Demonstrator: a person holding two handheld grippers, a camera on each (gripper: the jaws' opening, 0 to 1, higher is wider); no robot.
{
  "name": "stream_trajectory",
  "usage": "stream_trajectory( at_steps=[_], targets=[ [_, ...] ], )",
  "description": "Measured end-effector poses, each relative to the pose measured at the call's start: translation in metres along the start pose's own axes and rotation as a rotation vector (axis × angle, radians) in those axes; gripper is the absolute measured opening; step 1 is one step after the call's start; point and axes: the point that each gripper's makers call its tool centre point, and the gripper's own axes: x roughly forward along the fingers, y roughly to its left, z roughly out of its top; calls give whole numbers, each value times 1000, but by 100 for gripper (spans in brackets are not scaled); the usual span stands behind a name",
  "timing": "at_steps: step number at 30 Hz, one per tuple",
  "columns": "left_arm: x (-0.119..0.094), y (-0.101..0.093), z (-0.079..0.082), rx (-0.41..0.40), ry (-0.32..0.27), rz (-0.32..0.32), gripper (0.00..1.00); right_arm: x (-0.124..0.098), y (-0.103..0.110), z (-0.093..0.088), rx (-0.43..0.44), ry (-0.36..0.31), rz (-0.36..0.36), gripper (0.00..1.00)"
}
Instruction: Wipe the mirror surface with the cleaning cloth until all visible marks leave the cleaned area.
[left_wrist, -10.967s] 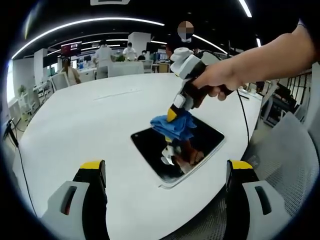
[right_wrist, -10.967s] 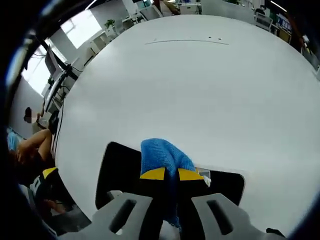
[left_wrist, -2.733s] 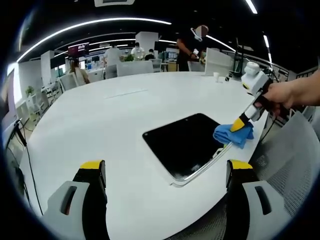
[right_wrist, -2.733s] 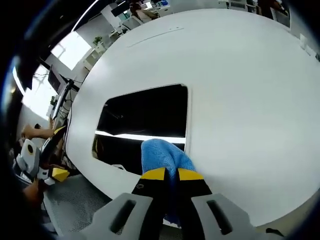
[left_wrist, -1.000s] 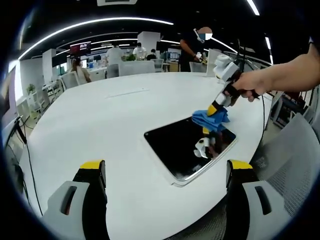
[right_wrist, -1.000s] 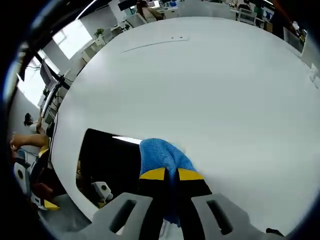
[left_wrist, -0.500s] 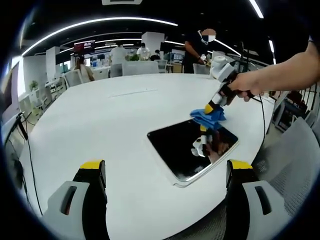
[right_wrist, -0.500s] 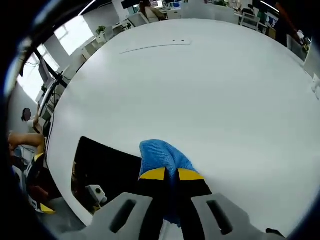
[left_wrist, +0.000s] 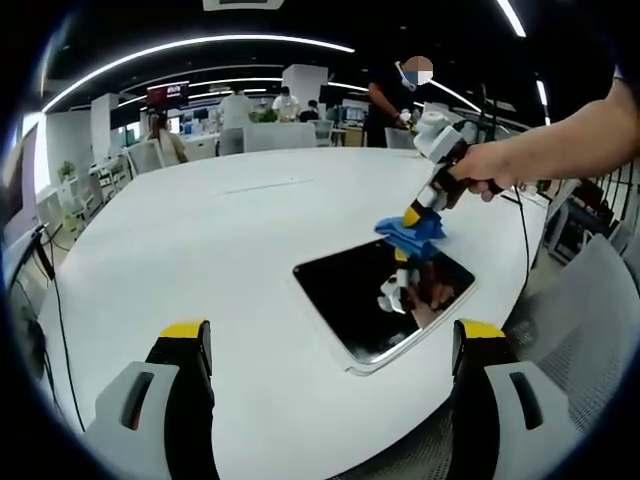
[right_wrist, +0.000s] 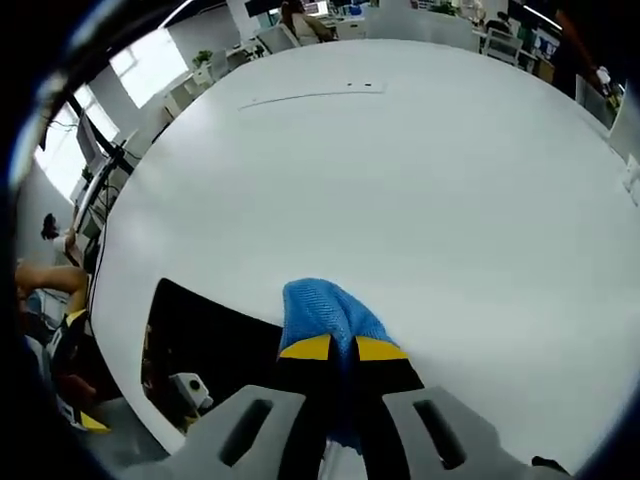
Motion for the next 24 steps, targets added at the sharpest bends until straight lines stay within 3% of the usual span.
stream_trajectory(
  at_steps=[2,5,18,24],
  targets=[
    [0,-1,2,-1,-12,-4,99,-5,0,3,-3,-9,7,1],
    [-2,-4,15,21,-84,-12,99,-15,0,6,-2,-24,22,1],
    [-1,-1,10,37,-54,2,99,-72,-39,-1,49,-81,42,2],
    [-1,-3,8,48,-43,-1,99,-82,-60,-8,86,-81,41,2]
  ],
)
